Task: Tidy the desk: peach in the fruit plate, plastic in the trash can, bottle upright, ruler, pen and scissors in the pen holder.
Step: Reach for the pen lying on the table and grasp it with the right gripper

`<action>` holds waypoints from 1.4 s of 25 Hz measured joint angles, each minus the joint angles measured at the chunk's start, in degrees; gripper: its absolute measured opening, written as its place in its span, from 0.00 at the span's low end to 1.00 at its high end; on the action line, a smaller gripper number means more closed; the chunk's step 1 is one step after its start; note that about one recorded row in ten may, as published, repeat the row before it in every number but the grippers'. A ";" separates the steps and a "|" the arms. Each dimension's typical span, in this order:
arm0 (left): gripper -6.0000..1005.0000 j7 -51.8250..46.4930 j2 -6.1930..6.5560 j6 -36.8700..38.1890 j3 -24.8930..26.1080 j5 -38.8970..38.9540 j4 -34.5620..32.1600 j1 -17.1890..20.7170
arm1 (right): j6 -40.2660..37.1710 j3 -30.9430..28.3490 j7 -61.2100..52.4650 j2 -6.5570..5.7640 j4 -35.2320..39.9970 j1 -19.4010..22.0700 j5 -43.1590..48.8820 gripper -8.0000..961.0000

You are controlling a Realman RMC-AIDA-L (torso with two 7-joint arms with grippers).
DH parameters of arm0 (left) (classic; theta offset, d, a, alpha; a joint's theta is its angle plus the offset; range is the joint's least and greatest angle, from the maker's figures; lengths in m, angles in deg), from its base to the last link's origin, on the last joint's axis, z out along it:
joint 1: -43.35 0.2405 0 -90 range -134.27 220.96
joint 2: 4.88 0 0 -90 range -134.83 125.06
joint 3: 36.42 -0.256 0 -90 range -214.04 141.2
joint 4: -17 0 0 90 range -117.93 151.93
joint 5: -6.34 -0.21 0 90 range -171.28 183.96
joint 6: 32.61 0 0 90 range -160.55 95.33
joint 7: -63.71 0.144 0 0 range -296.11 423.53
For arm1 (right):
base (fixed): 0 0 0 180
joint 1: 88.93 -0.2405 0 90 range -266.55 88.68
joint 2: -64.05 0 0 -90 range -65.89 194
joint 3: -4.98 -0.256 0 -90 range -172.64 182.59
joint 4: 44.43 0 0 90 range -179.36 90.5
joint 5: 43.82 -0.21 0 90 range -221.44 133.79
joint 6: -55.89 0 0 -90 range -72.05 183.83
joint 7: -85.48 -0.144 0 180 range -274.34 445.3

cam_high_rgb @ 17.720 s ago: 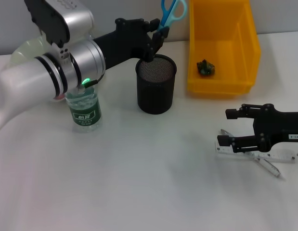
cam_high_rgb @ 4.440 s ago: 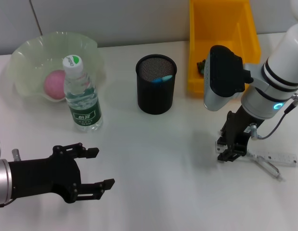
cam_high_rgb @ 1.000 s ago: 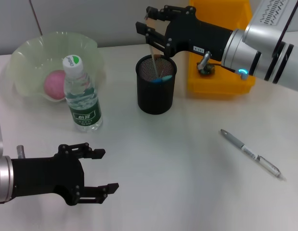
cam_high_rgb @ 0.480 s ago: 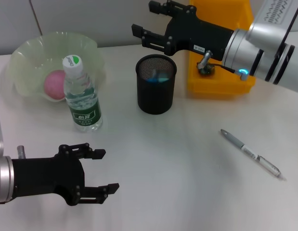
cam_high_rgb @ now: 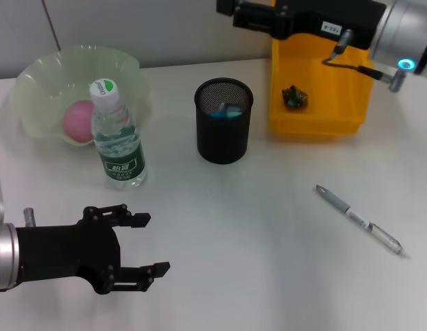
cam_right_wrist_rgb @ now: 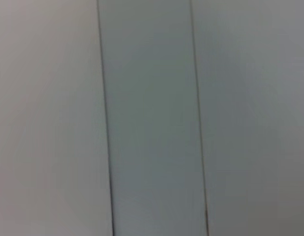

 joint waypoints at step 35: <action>0.82 0.00 -0.17 -0.58 -0.01 -0.18 0.74 -0.09 | -13.22 2.78 -52.36 0.09 34.76 -2.07 48.30 0.84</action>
